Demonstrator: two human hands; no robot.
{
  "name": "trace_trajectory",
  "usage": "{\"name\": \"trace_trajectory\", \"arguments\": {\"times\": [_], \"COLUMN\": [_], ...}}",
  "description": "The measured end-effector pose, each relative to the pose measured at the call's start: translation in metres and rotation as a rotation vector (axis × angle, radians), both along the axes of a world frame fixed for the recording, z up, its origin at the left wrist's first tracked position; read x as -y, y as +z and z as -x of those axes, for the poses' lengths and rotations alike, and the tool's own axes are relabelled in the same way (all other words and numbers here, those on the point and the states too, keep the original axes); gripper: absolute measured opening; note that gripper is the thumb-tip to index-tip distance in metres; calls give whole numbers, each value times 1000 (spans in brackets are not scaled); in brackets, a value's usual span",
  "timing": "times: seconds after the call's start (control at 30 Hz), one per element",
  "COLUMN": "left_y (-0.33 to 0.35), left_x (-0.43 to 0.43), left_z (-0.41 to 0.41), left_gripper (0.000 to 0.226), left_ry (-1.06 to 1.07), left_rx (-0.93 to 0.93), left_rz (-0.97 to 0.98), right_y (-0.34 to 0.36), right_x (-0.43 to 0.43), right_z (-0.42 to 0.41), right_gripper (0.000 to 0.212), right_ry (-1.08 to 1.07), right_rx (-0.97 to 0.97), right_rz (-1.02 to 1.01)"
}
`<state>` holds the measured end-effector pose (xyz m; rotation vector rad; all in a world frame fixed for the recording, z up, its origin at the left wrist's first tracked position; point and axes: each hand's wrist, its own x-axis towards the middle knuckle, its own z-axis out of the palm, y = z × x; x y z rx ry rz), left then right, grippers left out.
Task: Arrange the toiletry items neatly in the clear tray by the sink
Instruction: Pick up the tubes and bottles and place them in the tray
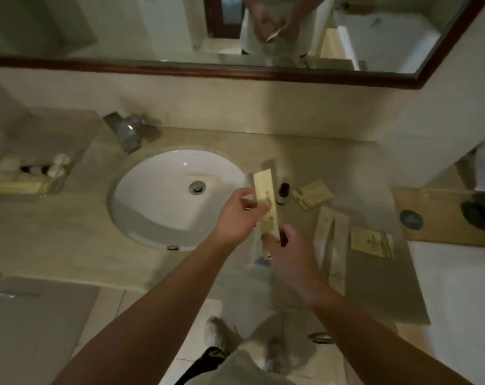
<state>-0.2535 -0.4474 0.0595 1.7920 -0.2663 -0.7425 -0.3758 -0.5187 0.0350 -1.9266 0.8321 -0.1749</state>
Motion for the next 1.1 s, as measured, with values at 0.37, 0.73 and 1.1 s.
{"name": "trace_trajectory", "arguments": {"times": [0.37,0.73,1.1], "left_y": [-3,-38,-22], "left_x": [-75,2,-25], "left_z": [-34,10,-3], "left_gripper": [8,5,7], "left_ry": [114,-75,143], "left_rx": [-50,-137,-140], "left_rz": [-17,-172,-116], "right_y": [-8,-64,-31], "right_x": [-45,42,16], "right_z": [-26,32,17], "right_gripper": [24,53,11], "right_ry": [-60,-281,-350], "right_rx": [-44,-529,-49], "right_rz": [55,224,59]}}
